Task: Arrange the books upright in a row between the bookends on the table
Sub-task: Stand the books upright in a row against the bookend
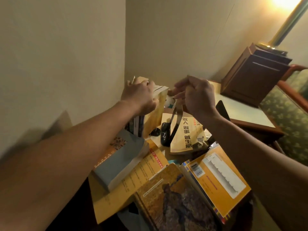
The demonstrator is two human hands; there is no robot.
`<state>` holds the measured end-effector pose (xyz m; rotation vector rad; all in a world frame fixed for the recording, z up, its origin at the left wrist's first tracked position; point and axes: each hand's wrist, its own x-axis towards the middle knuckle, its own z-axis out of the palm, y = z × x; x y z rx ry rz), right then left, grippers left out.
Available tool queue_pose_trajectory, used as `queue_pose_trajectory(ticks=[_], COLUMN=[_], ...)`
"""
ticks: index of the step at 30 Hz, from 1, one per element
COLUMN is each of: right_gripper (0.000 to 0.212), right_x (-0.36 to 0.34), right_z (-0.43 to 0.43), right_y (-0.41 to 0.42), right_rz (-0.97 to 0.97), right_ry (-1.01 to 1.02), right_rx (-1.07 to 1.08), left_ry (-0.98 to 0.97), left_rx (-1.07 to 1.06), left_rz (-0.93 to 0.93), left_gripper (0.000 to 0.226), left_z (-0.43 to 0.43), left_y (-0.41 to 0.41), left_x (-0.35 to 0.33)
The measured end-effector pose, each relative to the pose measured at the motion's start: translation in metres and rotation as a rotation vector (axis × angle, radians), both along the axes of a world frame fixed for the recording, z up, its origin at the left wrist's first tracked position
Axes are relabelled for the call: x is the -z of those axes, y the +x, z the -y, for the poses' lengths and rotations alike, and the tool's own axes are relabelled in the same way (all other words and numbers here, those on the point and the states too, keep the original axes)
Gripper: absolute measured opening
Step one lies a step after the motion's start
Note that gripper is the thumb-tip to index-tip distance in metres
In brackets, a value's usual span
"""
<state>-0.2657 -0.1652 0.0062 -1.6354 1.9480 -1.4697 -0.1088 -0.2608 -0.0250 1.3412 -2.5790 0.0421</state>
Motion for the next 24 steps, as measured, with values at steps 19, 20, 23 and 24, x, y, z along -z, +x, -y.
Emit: queue_pose_trajectory(ticks=[19,20,23,24], right_gripper=[0.051,0.052,0.051,0.053], right_x=[0.166,0.171,0.179,0.179], right_z=[0.043,0.047,0.053,0.055], right_y=[-0.111,-0.113,-0.121,-0.123], right_rz=[-0.431,-0.453,-0.484,-0.46], right_ry=[0.884,0.888,0.866,0.874], right_rx=[0.15,0.179,0.202,0.198], left_ry=[0.206,0.201,0.2,0.201], left_rx=[-0.048,-0.048,-0.062,-0.068], left_rz=[0.11,0.112,0.113,0.112], left_gripper=[0.06,0.06,0.061,0.061], left_z=[0.041,0.041,0.044,0.045], left_y=[0.005,0.006,0.009,0.01], left_x=[0.013,0.013,0.016,0.016])
